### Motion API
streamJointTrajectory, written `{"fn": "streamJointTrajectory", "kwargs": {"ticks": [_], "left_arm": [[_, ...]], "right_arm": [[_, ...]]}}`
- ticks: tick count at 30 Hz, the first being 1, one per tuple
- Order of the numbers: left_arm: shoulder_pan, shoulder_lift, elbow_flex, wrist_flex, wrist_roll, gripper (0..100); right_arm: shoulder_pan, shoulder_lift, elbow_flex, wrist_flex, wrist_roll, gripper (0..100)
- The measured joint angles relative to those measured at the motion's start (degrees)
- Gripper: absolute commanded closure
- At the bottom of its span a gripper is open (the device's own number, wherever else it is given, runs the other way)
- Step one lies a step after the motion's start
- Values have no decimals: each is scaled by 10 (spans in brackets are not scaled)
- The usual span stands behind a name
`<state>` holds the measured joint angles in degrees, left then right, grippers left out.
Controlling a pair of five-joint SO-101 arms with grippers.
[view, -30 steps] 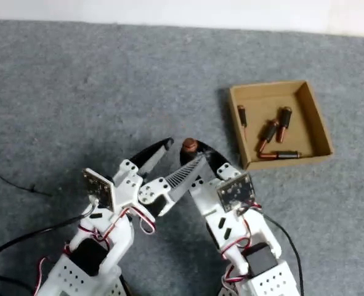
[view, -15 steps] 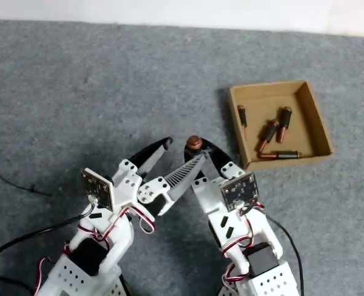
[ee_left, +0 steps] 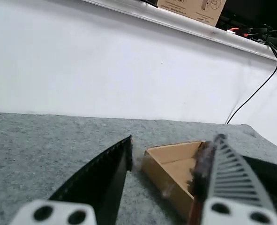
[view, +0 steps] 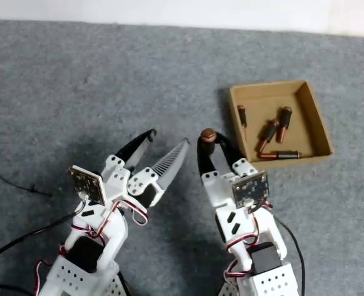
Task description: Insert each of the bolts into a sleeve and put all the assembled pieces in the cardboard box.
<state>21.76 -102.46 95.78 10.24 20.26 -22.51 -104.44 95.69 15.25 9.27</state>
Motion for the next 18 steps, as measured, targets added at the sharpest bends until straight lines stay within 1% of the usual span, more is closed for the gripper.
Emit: {"fn": "streamJointTrajectory", "kwargs": {"ticks": [2,3,5,13,18], "left_arm": [[0,0,0,0,0,993],[0,0,0,0,0,996],[0,0,0,0,0,970],[-35,0,0,0,0,970],[-38,0,0,0,0,970]], "right_arm": [[5,0,0,-4,0,994],[6,0,0,-4,0,994],[6,0,0,-4,0,994],[6,0,0,-4,0,994],[6,0,0,-4,0,994]]}}
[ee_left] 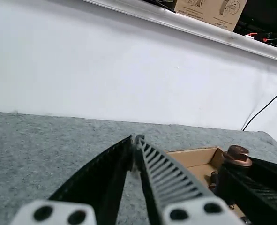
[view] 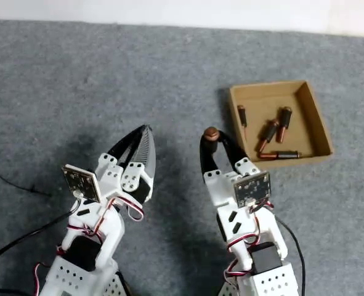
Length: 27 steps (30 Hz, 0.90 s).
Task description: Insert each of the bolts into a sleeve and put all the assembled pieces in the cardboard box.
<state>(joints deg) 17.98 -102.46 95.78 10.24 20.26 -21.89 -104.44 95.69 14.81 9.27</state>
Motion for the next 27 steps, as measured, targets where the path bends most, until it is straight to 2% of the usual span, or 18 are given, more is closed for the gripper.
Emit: {"fn": "streamJointTrajectory", "kwargs": {"ticks": [7,14,19,24,27], "left_arm": [[-15,0,0,0,-3,970],[-14,0,0,0,-99,992],[-14,0,1,0,-105,993],[-14,0,3,0,-110,993],[-14,0,3,0,-110,993]], "right_arm": [[3,0,0,0,0,994],[64,1,0,0,0,994],[98,1,0,5,0,994],[142,1,-5,74,-25,994],[156,1,-11,80,-33,994]]}}
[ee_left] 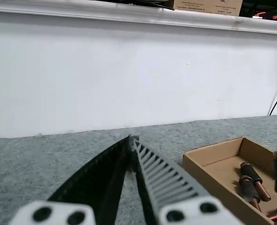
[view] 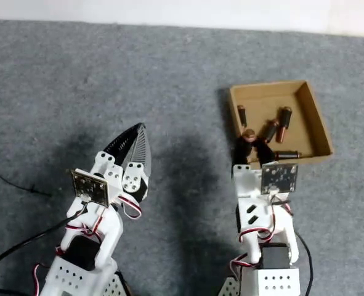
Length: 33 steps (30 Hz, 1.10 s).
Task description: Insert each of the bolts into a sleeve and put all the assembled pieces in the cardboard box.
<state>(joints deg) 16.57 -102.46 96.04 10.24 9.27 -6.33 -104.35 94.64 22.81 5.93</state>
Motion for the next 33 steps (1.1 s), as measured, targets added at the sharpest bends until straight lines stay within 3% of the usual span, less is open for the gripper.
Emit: {"fn": "streamJointTrajectory", "kwargs": {"ticks": [16,26,33], "left_arm": [[11,0,0,4,0,993],[43,0,0,42,0,993],[42,0,0,42,0,993]], "right_arm": [[56,0,-1,5,-2,994],[246,-1,-6,97,-3,994],[220,-1,-28,109,-30,994]]}}
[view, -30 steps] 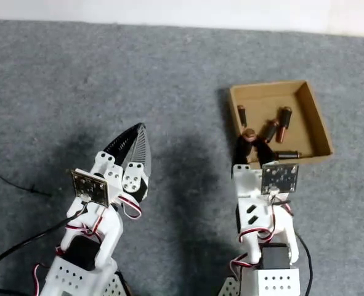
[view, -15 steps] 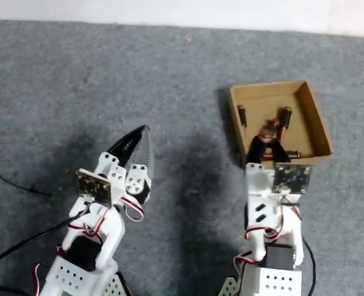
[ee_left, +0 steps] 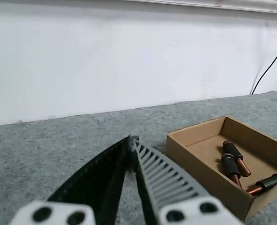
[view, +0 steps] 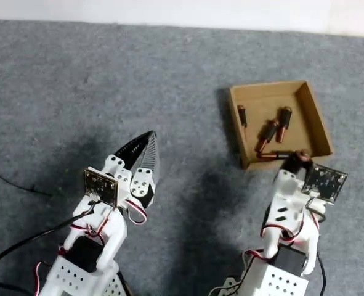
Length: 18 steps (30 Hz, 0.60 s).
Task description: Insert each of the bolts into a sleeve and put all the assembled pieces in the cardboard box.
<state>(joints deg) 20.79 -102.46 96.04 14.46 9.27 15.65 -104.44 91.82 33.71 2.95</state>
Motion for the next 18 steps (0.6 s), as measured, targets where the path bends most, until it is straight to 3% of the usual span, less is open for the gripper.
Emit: {"fn": "streamJointTrajectory", "kwargs": {"ticks": [7,18], "left_arm": [[-18,0,0,5,0,993],[-22,0,0,5,0,993]], "right_arm": [[-116,0,-17,14,-12,994],[-127,0,-10,-98,23,994]]}}
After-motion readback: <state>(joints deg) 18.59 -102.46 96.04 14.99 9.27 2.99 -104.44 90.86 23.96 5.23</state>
